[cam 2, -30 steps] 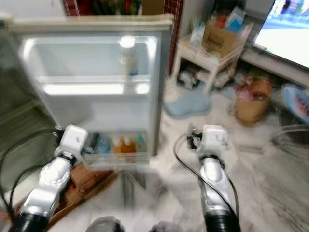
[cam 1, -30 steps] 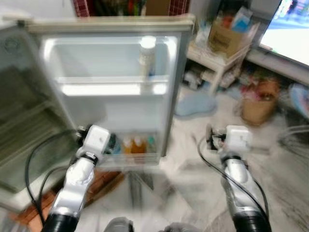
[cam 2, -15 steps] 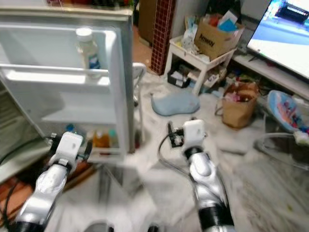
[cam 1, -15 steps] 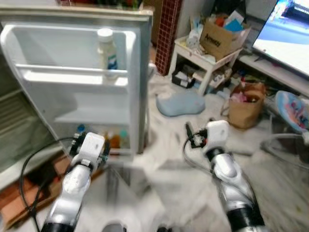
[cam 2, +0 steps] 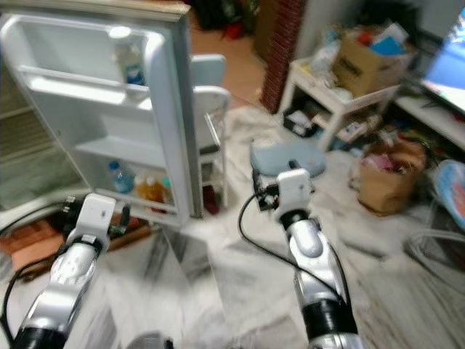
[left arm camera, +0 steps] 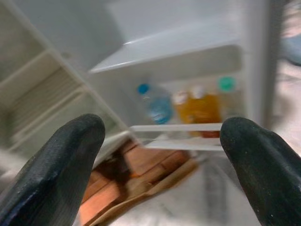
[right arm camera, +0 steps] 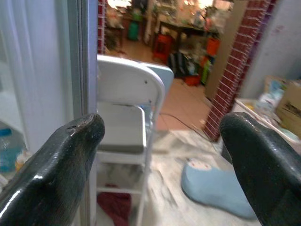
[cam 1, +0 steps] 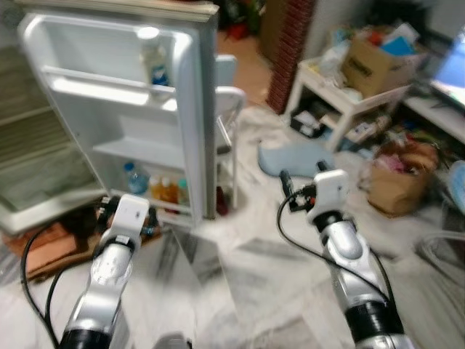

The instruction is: Restocking fridge

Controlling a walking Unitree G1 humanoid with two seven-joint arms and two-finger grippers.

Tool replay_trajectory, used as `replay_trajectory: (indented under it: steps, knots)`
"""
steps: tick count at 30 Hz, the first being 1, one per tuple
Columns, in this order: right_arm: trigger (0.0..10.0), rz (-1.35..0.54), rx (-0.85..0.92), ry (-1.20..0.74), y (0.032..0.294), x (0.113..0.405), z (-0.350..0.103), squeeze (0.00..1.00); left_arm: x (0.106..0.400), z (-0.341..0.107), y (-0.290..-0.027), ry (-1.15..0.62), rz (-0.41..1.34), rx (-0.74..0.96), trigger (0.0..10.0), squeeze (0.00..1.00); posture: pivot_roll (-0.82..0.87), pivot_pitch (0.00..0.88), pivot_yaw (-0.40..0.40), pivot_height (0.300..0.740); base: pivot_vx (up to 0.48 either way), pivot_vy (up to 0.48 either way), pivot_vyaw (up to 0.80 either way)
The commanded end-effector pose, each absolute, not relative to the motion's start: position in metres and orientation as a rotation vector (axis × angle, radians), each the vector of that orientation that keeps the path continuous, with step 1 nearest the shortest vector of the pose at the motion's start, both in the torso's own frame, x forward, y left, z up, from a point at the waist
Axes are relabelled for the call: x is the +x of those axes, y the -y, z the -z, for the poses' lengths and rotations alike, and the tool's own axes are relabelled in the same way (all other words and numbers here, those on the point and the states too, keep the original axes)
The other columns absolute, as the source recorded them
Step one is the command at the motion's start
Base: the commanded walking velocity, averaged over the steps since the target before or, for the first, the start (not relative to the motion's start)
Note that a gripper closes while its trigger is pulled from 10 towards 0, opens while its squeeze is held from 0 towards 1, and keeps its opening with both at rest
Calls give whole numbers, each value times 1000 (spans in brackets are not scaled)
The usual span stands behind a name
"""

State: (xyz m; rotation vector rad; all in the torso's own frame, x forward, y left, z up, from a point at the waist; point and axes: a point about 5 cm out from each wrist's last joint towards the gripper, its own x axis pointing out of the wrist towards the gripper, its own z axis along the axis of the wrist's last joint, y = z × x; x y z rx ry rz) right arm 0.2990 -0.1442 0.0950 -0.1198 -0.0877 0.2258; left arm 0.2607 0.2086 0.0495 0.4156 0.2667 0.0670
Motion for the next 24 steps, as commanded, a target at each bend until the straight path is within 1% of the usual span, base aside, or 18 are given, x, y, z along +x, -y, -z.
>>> replay_trajectory:
  steps: [1, 6, 14, 21, 24]
  knots:
    - [10000, -214, -128, 85, 152, 299, -96, 0, 264, -55, -204, -246, -66, 404, 10000, 0, 70, 71, -4, 740, 416, 0, 800]
    - [10000, -226, -134, 94, 150, 298, -96, 0, 263, -53, -210, -258, -96, 402, 10000, 0, 71, 73, -6, 740, 478, 0, 800]
    - [10000, -246, -140, 92, 148, 298, -96, 0, 262, -51, -208, -270, -99, 399, 10000, 0, 73, 73, -13, 740, 462, 0, 800]
    - [10000, -248, -142, 90, 149, 298, -95, 0, 257, -49, -207, -278, -106, 400, 10000, 0, 77, 73, -18, 740, 34, 0, 798]
    - [10000, -241, -144, 86, 149, 299, -94, 0, 254, -48, -208, -286, -108, 399, 10000, 0, 79, 72, -19, 740, 0, 0, 504]
